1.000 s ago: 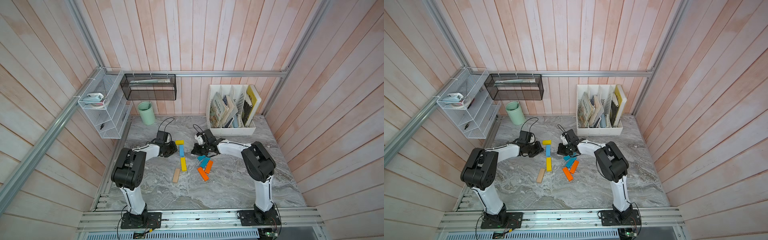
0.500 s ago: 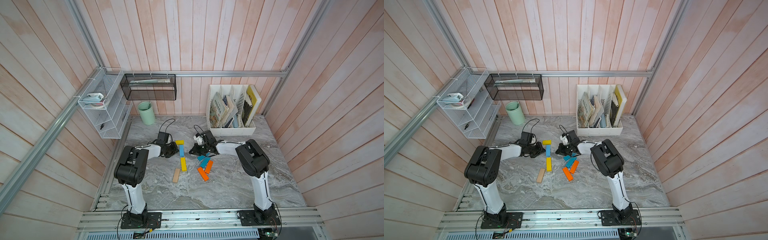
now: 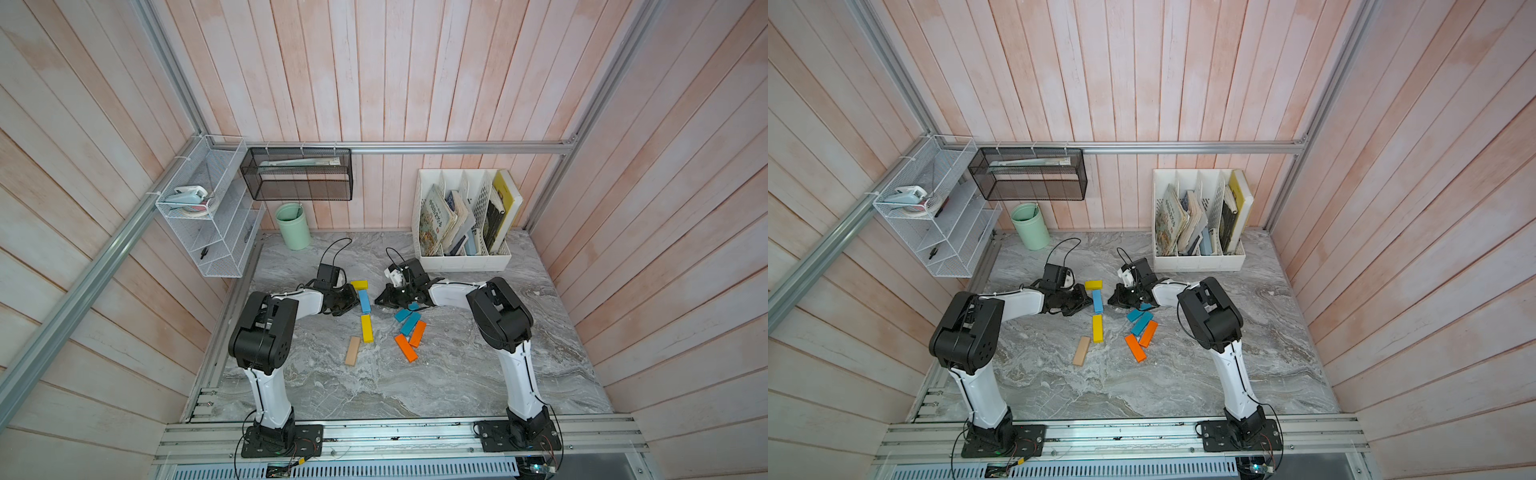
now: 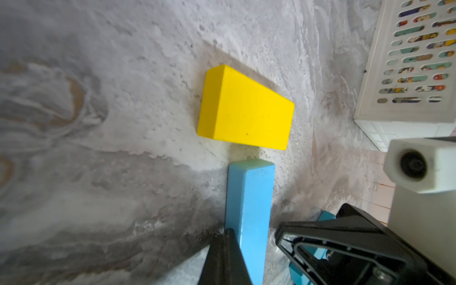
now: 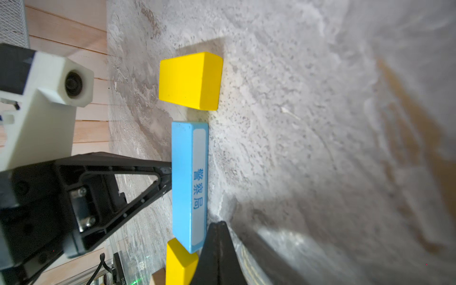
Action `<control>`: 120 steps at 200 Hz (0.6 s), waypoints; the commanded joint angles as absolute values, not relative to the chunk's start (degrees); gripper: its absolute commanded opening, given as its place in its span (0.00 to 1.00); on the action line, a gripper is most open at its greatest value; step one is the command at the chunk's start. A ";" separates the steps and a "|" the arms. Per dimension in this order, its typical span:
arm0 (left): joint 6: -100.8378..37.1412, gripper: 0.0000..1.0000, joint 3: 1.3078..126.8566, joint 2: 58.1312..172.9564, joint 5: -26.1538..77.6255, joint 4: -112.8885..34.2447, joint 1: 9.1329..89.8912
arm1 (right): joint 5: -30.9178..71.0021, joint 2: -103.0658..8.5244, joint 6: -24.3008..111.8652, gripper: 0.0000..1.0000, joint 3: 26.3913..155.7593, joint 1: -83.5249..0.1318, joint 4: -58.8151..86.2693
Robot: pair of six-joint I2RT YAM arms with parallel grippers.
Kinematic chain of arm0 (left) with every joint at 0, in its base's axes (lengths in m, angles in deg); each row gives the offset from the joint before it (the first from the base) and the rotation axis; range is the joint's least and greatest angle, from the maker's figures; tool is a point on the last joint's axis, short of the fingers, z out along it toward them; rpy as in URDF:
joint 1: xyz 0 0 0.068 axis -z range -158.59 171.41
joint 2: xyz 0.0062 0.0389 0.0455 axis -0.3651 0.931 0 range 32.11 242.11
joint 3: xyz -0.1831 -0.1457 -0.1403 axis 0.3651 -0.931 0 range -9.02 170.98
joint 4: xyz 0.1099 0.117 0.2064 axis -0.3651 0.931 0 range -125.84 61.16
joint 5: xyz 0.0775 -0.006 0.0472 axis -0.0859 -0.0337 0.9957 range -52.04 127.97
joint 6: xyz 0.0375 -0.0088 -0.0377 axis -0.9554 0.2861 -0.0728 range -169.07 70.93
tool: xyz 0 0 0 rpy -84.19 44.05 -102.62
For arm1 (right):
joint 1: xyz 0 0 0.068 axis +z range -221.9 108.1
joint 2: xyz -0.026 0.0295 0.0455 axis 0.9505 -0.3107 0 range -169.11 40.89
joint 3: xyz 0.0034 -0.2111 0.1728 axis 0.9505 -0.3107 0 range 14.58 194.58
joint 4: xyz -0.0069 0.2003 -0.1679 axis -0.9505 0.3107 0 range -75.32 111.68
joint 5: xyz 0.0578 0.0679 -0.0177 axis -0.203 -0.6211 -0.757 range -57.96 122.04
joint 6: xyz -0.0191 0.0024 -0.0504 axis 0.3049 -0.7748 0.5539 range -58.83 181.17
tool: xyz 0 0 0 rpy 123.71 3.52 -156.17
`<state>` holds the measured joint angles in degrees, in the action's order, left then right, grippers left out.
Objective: Assemble a giraffe with building blocks
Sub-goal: Adjust the building block at the center of the board.
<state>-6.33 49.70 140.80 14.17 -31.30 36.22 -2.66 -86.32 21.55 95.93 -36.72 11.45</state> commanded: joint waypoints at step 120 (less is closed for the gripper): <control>-7.67 0.00 55.14 143.91 15.10 -29.78 36.30 | -3.47 -90.06 21.44 0.00 99.02 -35.21 12.22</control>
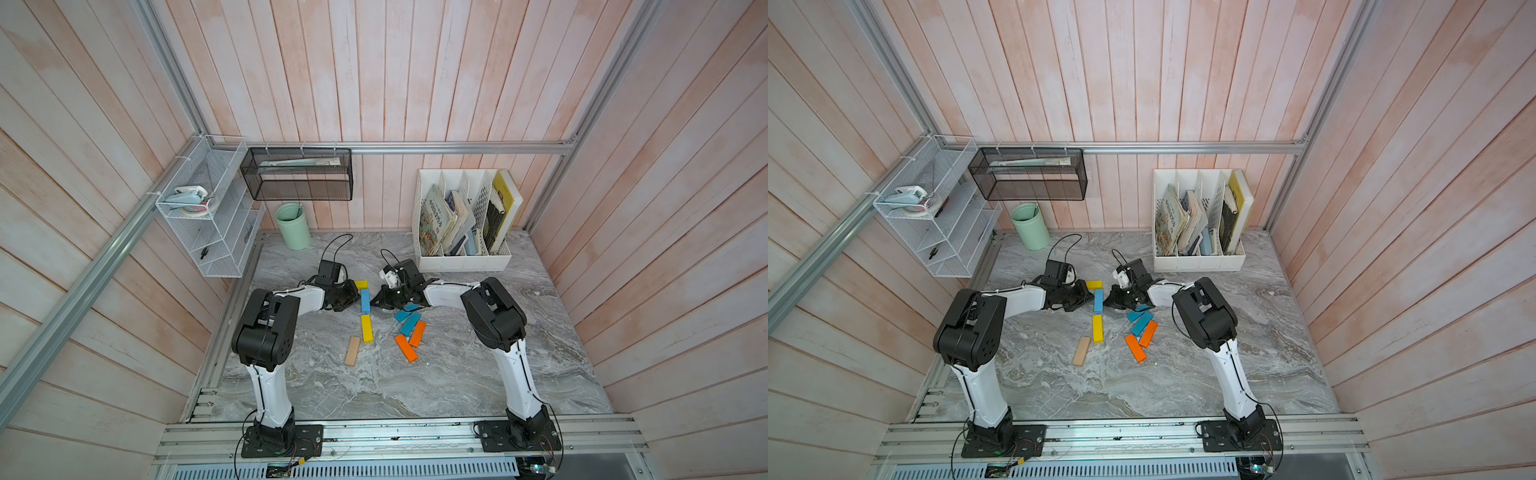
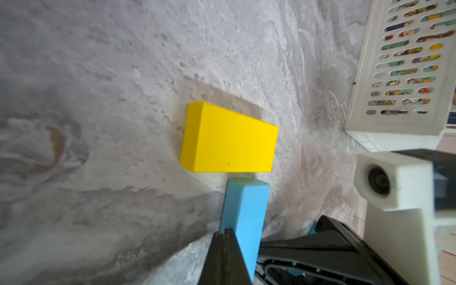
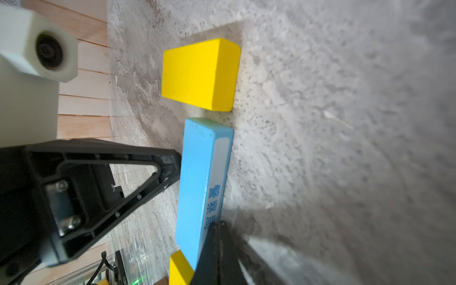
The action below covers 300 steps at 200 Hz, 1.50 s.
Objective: Assemble a giraffe with building blocks
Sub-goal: Adjust the building block at the center of the board.
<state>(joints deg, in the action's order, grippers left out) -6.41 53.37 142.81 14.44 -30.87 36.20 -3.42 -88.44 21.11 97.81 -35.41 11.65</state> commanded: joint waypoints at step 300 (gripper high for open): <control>-8.57 0.00 50.06 140.41 16.81 -30.21 35.82 | 0.35 -93.32 21.79 0.00 104.94 -36.17 15.67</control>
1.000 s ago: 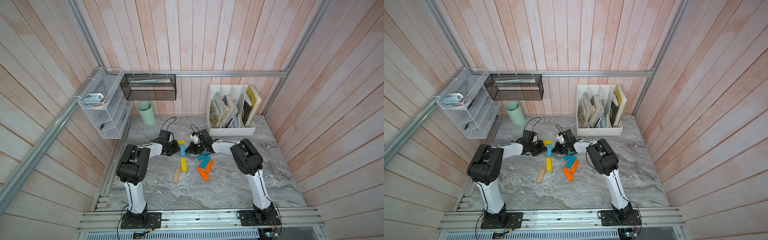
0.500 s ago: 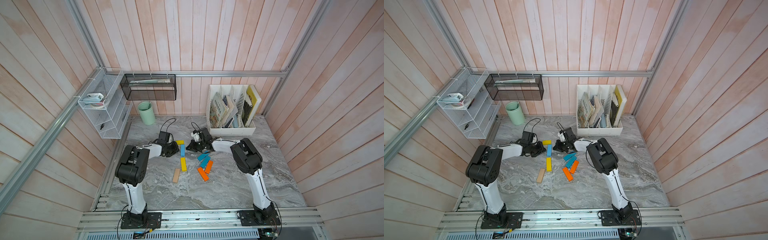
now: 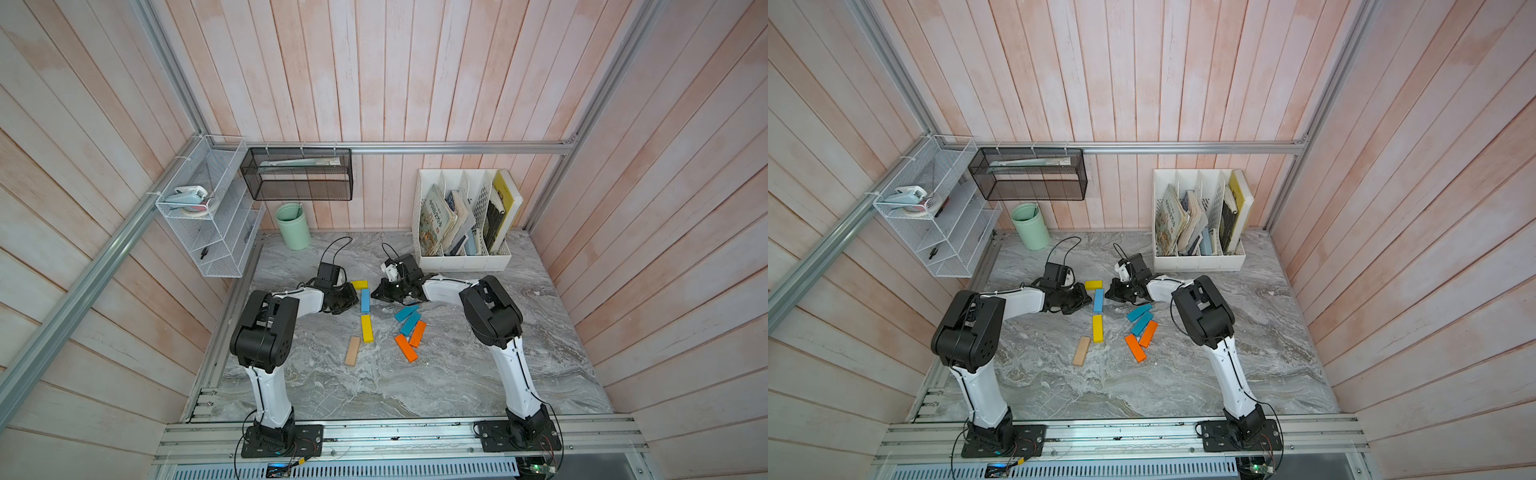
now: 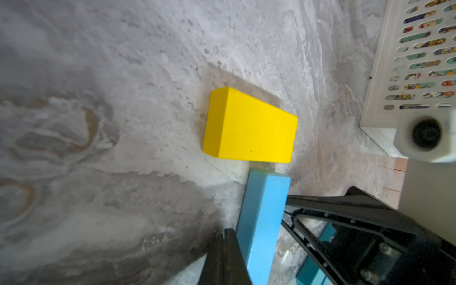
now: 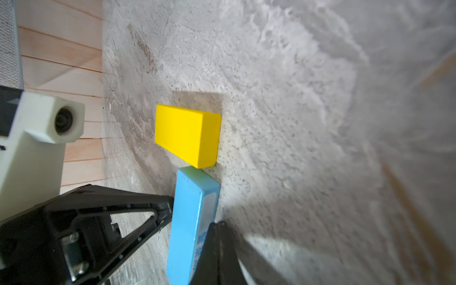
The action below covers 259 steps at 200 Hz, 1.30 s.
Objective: Assemble a giraffe with building blocks
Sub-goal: Adjust the building block at the center of the board.
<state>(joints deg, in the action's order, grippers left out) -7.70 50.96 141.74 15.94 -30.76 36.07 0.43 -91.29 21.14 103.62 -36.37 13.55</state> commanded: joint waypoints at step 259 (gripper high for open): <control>-8.11 0.00 50.38 141.28 15.81 -31.45 35.82 | -0.92 -95.07 21.63 0.00 107.14 -35.81 15.87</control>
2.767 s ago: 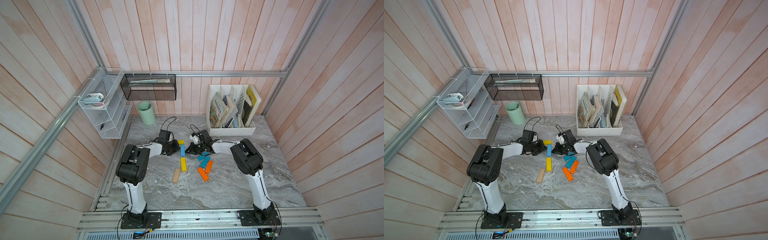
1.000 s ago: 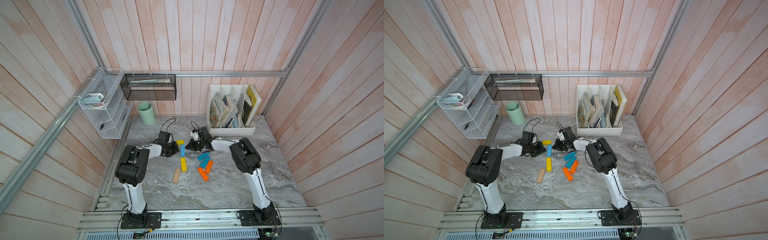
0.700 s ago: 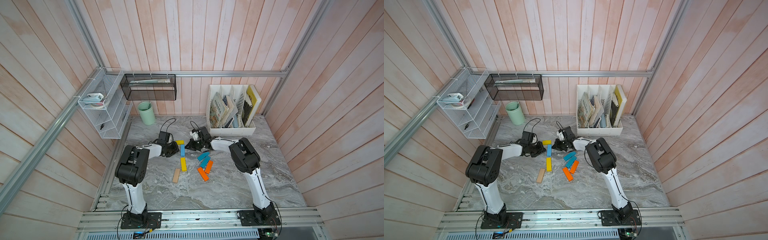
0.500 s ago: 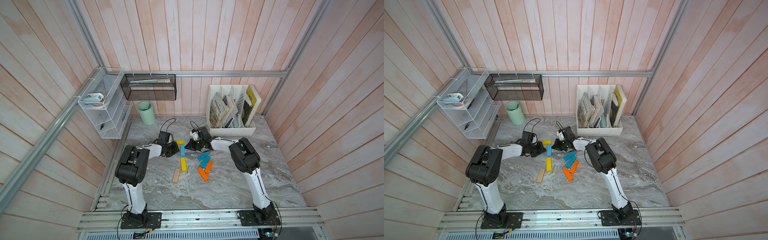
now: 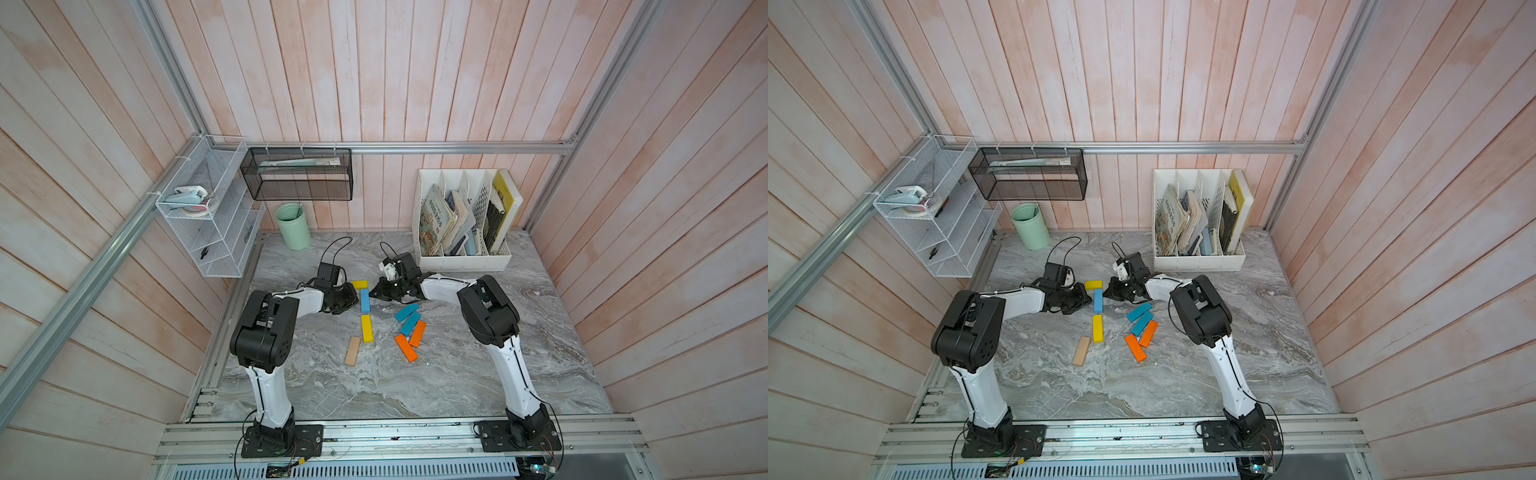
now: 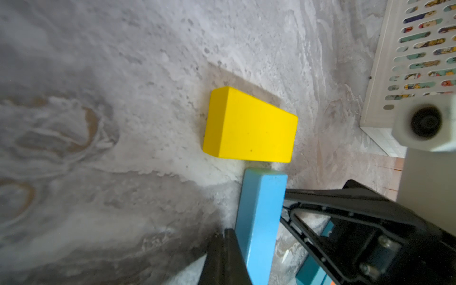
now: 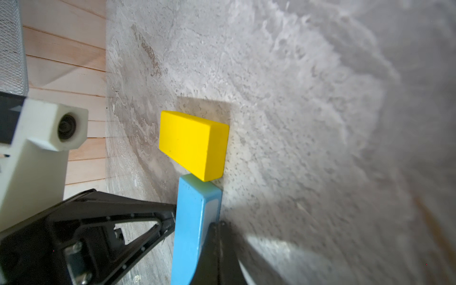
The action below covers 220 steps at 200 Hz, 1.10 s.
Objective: Assemble a giraffe with building blocks
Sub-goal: Adjust the building block at the center of the board.
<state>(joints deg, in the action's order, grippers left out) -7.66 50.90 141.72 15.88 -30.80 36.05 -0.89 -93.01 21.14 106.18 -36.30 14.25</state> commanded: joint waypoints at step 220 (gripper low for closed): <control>-7.52 0.00 51.97 142.44 15.22 -31.62 36.88 | 0.08 -89.56 19.74 0.00 95.23 -34.90 8.99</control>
<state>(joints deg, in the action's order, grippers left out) -7.64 50.96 141.74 15.73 -30.76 36.22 -1.10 -89.82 20.31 97.74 -35.76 6.01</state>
